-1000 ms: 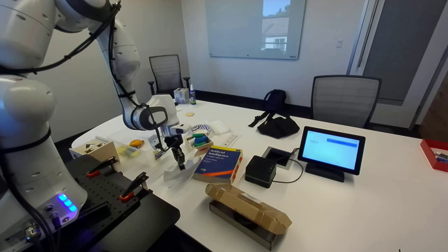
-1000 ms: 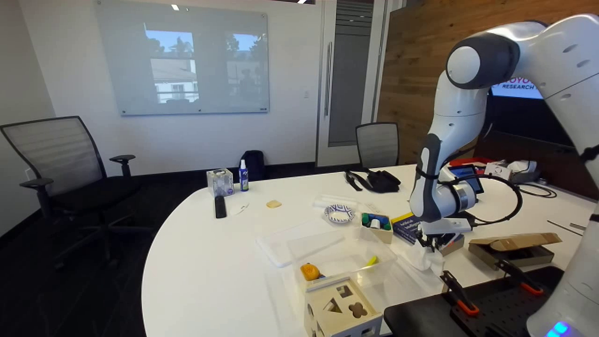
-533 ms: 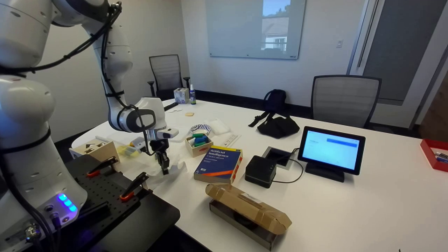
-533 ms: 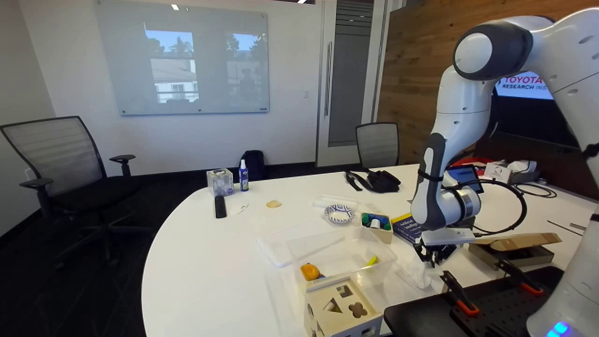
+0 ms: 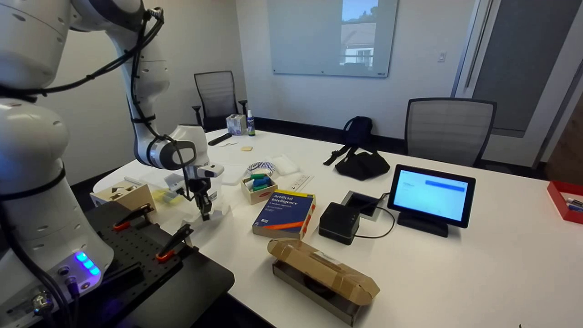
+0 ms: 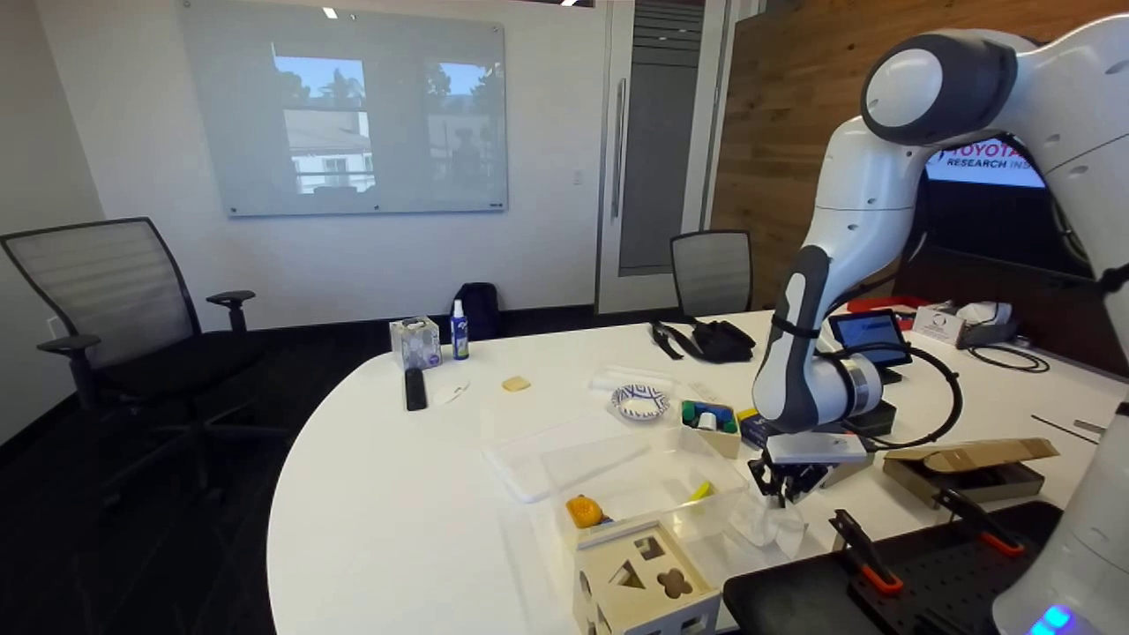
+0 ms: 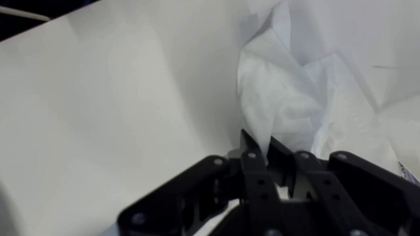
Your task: Pick up the wipe and clean some part of the table
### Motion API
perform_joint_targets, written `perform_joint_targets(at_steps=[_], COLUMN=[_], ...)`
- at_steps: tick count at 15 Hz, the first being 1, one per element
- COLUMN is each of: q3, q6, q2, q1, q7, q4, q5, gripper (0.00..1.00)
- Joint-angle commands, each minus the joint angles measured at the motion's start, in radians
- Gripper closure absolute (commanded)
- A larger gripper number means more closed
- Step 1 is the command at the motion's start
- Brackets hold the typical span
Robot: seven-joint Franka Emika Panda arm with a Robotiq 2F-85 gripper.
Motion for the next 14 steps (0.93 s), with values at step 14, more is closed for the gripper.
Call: perform_joint_targets(at_steps=[14], q3=[-0.176], q6=[-0.005], q2=[0.083], q1=[0.041], q7=[-0.021], q4=[-0.023], q5=[0.003], gripper=[0.98])
